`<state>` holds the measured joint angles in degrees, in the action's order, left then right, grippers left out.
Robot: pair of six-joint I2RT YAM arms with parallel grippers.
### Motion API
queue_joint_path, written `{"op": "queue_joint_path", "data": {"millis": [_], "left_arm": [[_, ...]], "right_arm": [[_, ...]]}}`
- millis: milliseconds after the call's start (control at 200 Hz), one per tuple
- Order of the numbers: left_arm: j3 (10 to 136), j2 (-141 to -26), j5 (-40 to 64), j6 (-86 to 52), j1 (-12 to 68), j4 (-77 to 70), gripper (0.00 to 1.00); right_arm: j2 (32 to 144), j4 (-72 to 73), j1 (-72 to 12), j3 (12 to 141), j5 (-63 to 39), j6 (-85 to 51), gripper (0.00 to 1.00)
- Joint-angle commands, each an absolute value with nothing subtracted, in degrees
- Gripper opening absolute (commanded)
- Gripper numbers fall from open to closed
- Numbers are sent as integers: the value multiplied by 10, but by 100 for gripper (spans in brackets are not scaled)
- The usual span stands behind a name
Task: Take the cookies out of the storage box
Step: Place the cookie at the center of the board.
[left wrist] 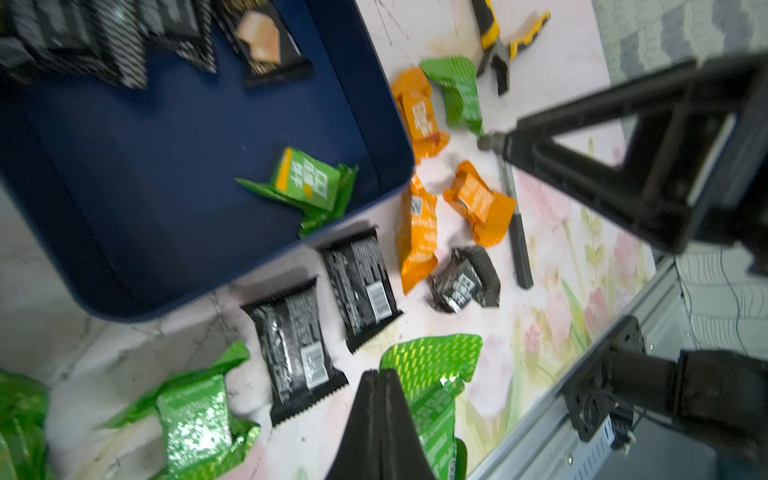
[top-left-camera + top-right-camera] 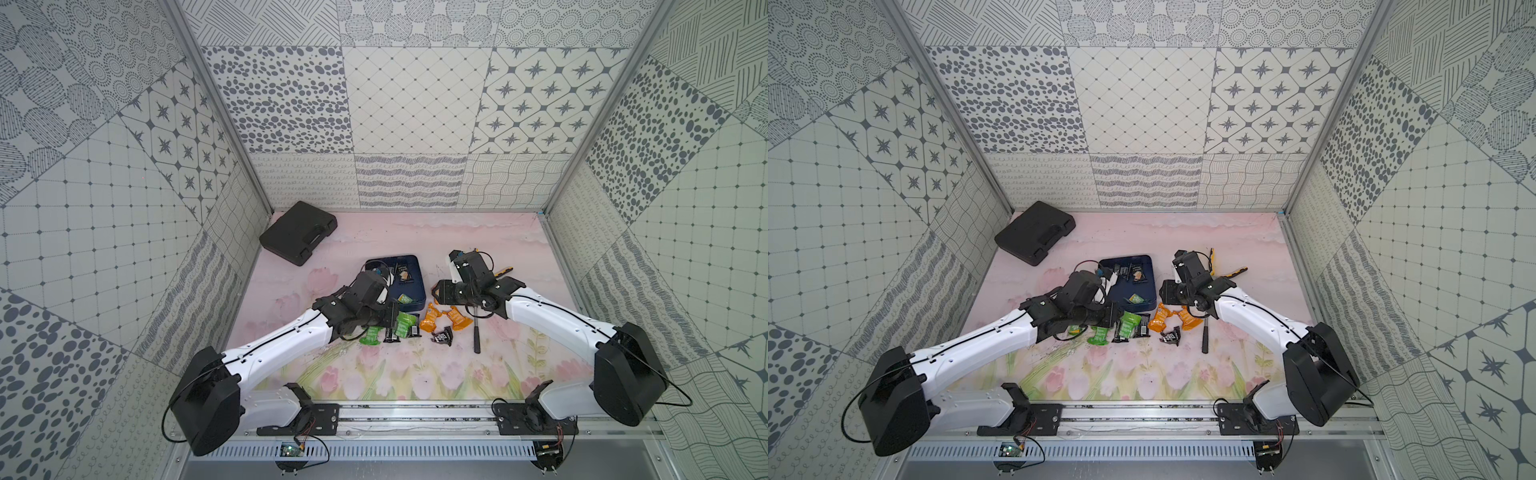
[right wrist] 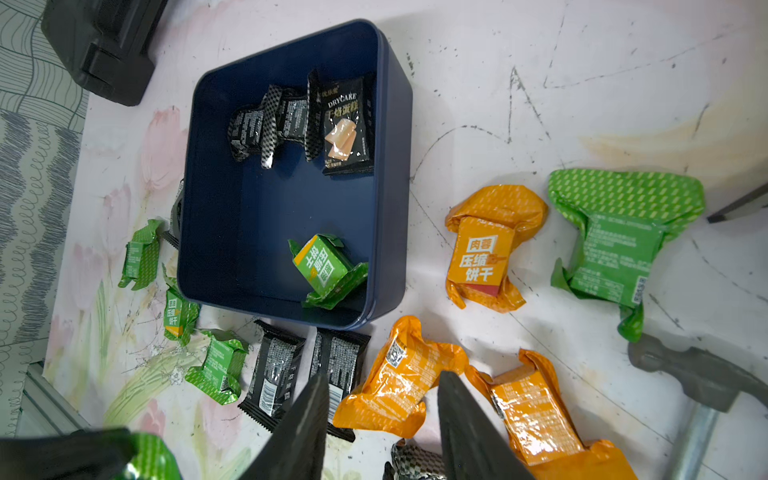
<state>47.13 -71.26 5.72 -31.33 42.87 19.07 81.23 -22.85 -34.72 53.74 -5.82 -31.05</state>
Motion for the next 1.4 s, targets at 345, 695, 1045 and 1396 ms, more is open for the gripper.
{"op": "queue_joint_path", "data": {"millis": [345,695,1045,1396], "left_arm": [[452,-826,12,-260,583,72,0],[491,-912,-55,-241,584,41,0],[493,-902,-105,-223,584,49,28],[477,-761,-183,-311,541,62,38]], "right_arm": [[735,-233,-345,472,-52,-326,46],[705,-241,-345,456,-46,-327,45],[709,-242,-345,470,-37,-315,45],[769,-261,-350,551,-45,-287,47]]}}
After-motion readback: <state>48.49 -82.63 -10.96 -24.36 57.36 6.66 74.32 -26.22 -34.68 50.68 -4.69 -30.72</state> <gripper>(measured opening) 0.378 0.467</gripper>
